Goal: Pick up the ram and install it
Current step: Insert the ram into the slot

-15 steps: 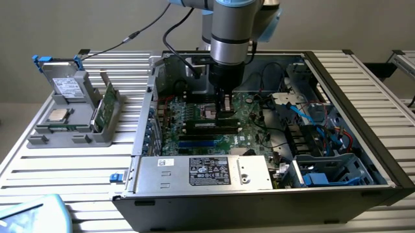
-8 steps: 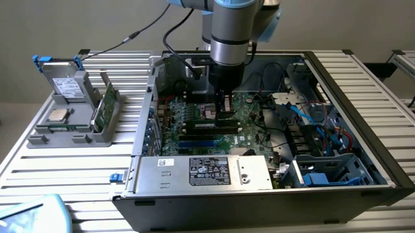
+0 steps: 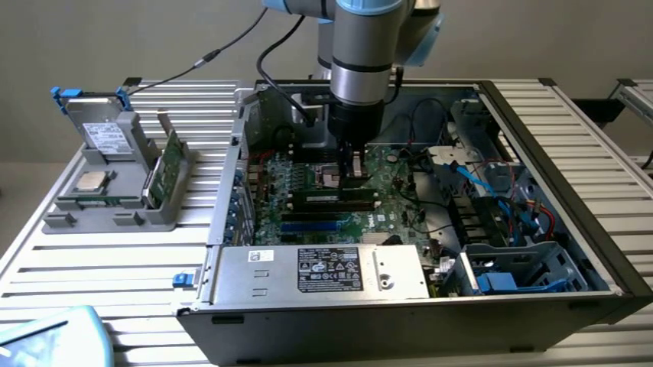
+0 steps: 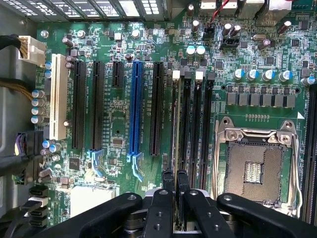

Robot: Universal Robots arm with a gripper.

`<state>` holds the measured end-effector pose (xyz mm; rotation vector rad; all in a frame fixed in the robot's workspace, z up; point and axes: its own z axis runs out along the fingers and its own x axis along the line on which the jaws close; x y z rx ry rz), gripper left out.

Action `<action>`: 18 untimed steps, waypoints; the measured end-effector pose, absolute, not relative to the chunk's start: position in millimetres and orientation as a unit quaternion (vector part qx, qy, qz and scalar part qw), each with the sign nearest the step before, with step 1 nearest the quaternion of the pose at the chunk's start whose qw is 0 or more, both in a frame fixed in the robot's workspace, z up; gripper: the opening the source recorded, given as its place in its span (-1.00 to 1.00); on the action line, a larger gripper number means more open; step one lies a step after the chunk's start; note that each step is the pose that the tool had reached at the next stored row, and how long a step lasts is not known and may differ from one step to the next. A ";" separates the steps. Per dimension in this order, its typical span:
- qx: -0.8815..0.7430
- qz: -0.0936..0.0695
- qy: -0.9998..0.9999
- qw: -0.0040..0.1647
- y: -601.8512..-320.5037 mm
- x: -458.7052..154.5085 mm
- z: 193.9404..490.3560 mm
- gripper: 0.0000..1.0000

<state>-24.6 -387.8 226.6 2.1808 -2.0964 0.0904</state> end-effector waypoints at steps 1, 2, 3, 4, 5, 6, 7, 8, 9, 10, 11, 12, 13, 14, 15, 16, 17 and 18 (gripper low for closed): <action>0.719 0.030 -0.692 0.058 -387.9 -24.7 226.6 -0.73; 0.719 0.030 -0.691 0.058 -387.9 -24.7 226.5 -0.73; 0.719 0.030 -0.691 0.057 -387.8 -24.7 226.2 -0.73; 0.719 0.030 -0.691 0.057 -387.8 -24.7 226.0 -0.73; 0.719 0.030 -0.692 0.058 -387.9 -24.8 225.9 -0.73; 0.719 0.030 -0.692 0.058 -387.9 -24.9 225.2 -0.73; 0.719 0.030 -0.691 0.058 -387.9 -24.8 224.3 -0.73; 0.719 0.030 -0.691 0.058 -387.9 -24.8 224.2 -0.73; 0.719 0.030 -0.691 0.058 -387.9 -24.8 224.1 -0.73; 0.719 0.030 -0.691 0.058 -387.9 -24.8 223.9 -0.73; 0.719 0.030 -0.691 0.058 -387.9 -24.8 223.8 -0.73; 0.719 0.030 -0.691 0.058 -387.9 -24.8 223.6 -0.73; 0.719 0.030 -0.691 0.058 -387.9 -24.9 223.5 -0.73; 0.719 0.030 -0.691 0.058 -387.9 -24.8 223.4 -0.73; 0.719 0.030 -0.691 0.058 -387.9 -24.8 223.3 -0.73; 0.719 0.030 -0.691 0.058 -387.9 -24.8 223.3 -0.73; 0.719 0.030 -0.691 0.058 -387.9 -24.8 223.2 -0.73; 0.719 0.030 -0.692 0.058 -387.9 -24.9 223.2 -0.73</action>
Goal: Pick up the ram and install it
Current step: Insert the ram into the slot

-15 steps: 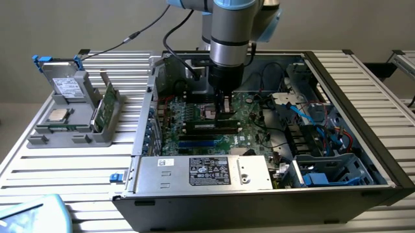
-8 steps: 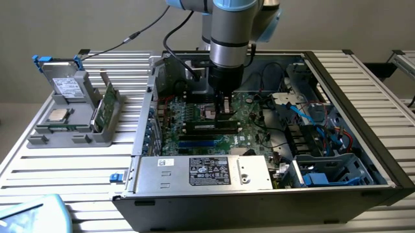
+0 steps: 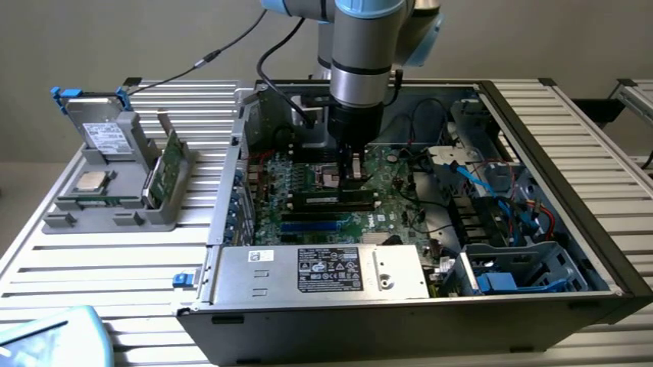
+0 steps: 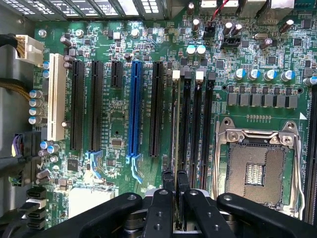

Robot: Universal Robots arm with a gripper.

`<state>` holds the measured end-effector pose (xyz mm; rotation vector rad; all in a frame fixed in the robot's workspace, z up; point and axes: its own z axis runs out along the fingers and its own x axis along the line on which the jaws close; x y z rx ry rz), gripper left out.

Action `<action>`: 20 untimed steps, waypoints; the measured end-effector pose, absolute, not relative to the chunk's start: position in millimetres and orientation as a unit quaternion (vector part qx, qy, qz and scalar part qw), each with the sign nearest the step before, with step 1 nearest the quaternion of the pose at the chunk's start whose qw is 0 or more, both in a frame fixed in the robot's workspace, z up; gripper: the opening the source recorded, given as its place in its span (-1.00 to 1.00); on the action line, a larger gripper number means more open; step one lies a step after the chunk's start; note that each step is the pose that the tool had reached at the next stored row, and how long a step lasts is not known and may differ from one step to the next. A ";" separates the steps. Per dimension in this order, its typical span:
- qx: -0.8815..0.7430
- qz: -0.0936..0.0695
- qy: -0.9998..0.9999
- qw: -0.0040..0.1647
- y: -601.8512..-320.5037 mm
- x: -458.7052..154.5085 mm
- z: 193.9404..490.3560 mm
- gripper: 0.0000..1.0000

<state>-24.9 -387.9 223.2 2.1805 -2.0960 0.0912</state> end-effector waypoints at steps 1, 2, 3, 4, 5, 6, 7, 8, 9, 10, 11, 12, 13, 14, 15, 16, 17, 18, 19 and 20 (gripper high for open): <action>0.719 0.030 -0.692 0.058 -387.9 -25.0 223.2 -0.73; 0.719 0.030 -0.692 0.058 -387.9 -25.0 223.2 -0.73; 0.719 0.030 -0.692 0.058 -387.9 -25.1 223.2 -0.73; 0.719 0.030 -0.691 0.058 -387.9 -25.1 223.2 -0.73; 0.719 0.030 -0.691 0.058 -387.8 -25.1 223.2 -0.73; 0.719 0.030 -0.692 0.058 -387.8 -25.1 223.2 -0.73; 0.719 0.030 -0.692 0.058 -387.8 -25.1 223.2 -0.73; 0.719 0.030 -0.692 0.058 -387.8 -25.2 223.4 -0.73; 0.719 0.030 -0.692 0.058 -387.8 -25.2 223.6 -0.73; 0.719 0.030 -0.692 0.058 -387.8 -25.2 223.7 -0.73; 0.719 0.030 -0.692 0.058 -387.8 -25.3 223.9 -0.73; 0.719 0.030 -0.692 0.058 -387.8 -25.4 224.0 -0.73; 0.719 0.030 -0.692 0.058 -387.8 -25.6 224.0 -0.73; 0.719 0.030 -0.692 0.058 -387.8 -25.7 224.0 -0.73; 0.719 0.030 -0.692 0.058 -387.9 -25.9 224.1 -0.73; 0.719 0.030 -0.692 0.058 -387.9 -26.1 224.1 -0.73; 0.719 0.030 -0.692 0.059 -387.9 -26.2 224.1 -0.73; 0.718 0.030 -0.693 0.059 -387.9 -26.2 224.2 -0.73; 0.718 0.030 -0.693 0.059 -387.9 -26.3 224.2 -0.73; 0.718 0.030 -0.693 0.059 -387.9 -26.3 224.2 -0.73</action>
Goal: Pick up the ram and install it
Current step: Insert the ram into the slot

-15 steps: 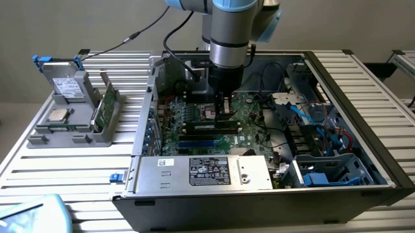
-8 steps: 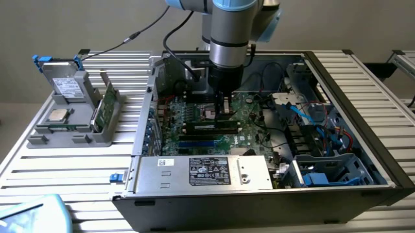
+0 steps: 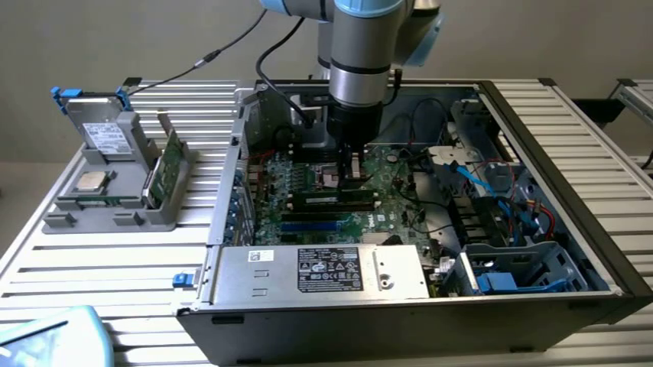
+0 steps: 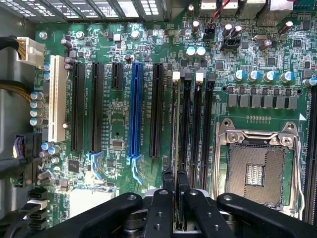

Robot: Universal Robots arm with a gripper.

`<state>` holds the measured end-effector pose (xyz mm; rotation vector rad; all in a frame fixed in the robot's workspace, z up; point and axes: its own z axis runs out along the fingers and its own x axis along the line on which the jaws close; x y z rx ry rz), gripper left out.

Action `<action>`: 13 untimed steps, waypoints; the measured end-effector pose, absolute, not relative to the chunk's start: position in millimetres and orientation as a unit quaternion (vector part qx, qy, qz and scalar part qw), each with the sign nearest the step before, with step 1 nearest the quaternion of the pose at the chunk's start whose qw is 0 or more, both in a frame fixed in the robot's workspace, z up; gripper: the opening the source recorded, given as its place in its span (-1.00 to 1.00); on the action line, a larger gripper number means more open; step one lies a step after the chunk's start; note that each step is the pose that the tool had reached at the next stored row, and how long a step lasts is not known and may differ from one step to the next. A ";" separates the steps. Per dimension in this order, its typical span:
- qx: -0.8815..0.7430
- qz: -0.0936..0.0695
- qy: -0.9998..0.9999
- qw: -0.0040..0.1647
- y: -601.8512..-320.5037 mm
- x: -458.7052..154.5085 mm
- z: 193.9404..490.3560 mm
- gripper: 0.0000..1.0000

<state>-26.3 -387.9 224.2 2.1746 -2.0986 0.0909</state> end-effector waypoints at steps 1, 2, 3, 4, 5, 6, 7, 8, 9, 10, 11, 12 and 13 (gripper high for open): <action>0.718 0.030 -0.693 0.059 -387.9 -26.3 224.1 -0.73; 0.718 0.030 -0.693 0.059 -387.9 -26.3 224.1 -0.73; 0.718 0.030 -0.693 0.059 -387.9 -26.3 224.1 -0.73; 0.718 0.030 -0.693 0.059 -388.0 -26.3 224.0 -0.73; 0.718 0.030 -0.693 0.059 -388.1 -26.3 224.0 -0.73; 0.718 0.030 -0.693 0.059 -388.4 -26.3 224.0 -0.73; 0.718 0.030 -0.693 0.059 -388.8 -26.3 224.0 -0.73; 0.718 0.030 -0.693 0.059 -389.1 -26.3 224.0 -0.73; 0.718 0.030 -0.693 0.059 -389.5 -26.3 224.1 -0.73; 0.718 0.030 -0.693 0.059 -389.8 -26.3 224.0 -0.73; 0.718 0.030 -0.693 0.059 -390.1 -26.3 224.0 -0.73; 0.718 0.030 -0.693 0.059 -390.2 -26.3 224.0 -0.73; 0.718 0.030 -0.693 0.059 -390.2 -26.3 224.0 -0.73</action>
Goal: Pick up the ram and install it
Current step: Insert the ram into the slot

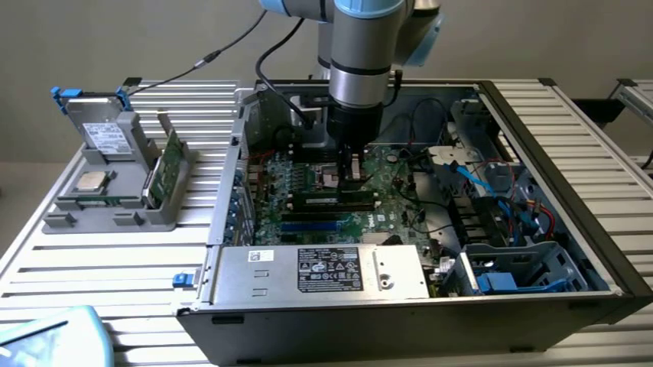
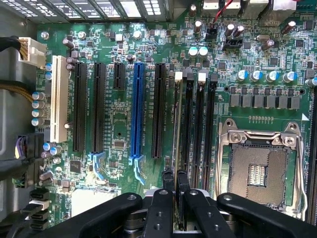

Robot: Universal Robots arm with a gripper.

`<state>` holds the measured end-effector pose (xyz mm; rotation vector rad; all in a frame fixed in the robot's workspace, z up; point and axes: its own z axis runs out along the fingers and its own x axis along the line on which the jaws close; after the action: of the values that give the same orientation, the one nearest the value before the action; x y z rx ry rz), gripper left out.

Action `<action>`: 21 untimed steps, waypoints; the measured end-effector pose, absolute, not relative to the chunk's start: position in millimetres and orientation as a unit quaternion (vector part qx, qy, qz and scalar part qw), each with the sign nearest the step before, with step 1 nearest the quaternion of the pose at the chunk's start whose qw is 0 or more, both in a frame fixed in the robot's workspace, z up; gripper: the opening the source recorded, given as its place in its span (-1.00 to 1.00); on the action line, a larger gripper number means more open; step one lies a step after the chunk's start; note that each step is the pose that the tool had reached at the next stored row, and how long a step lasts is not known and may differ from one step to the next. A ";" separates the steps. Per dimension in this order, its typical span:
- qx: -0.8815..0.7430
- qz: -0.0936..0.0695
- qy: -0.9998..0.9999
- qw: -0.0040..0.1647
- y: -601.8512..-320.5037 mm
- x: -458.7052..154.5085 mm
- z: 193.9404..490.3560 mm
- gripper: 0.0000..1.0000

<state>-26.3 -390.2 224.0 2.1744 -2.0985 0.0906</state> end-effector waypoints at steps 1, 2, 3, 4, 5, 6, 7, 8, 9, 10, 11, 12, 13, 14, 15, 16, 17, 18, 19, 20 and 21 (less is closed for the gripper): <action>0.718 0.030 -0.693 0.059 -390.2 -26.3 224.0 -0.73; 0.718 0.030 -0.693 0.059 -390.3 -26.2 223.9 -0.73; 0.718 0.030 -0.693 0.059 -390.3 -26.3 223.9 -0.73; 0.718 0.030 -0.693 0.059 -390.3 -26.3 223.8 -0.73; 0.718 0.030 -0.693 0.059 -390.3 -26.3 223.8 -0.73; 0.718 0.030 -0.693 0.059 -390.4 -26.3 223.8 -0.73; 0.718 0.030 -0.693 0.059 -390.3 -26.3 223.7 -0.73; 0.718 0.030 -0.693 0.059 -390.3 -26.3 223.6 -0.73; 0.718 0.030 -0.693 0.059 -390.3 -26.3 223.6 -0.73; 0.718 0.030 -0.693 0.059 -390.3 -26.3 223.5 -0.73; 0.718 0.030 -0.693 0.059 -390.3 -26.3 223.4 -0.73; 0.718 0.030 -0.693 0.059 -390.3 -26.2 223.3 -0.73; 0.718 0.030 -0.693 0.059 -390.3 -26.2 223.2 -0.73; 0.718 0.030 -0.693 0.059 -390.3 -26.3 223.1 -0.73; 0.718 0.030 -0.693 0.059 -390.3 -26.3 223.0 -0.73; 0.718 0.030 -0.693 0.059 -390.3 -26.3 222.9 -0.73; 0.718 0.030 -0.693 0.059 -390.3 -26.2 222.9 -0.73; 0.718 0.030 -0.693 0.059 -390.3 -26.3 222.8 -0.73; 0.718 0.030 -0.693 0.059 -390.3 -26.3 222.8 -0.73; 0.718 0.030 -0.693 0.059 -390.3 -26.3 222.7 -0.73; 0.718 0.030 -0.693 0.059 -390.3 -26.3 222.6 -0.73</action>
<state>-26.3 -390.3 222.6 2.1743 -2.0984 0.0907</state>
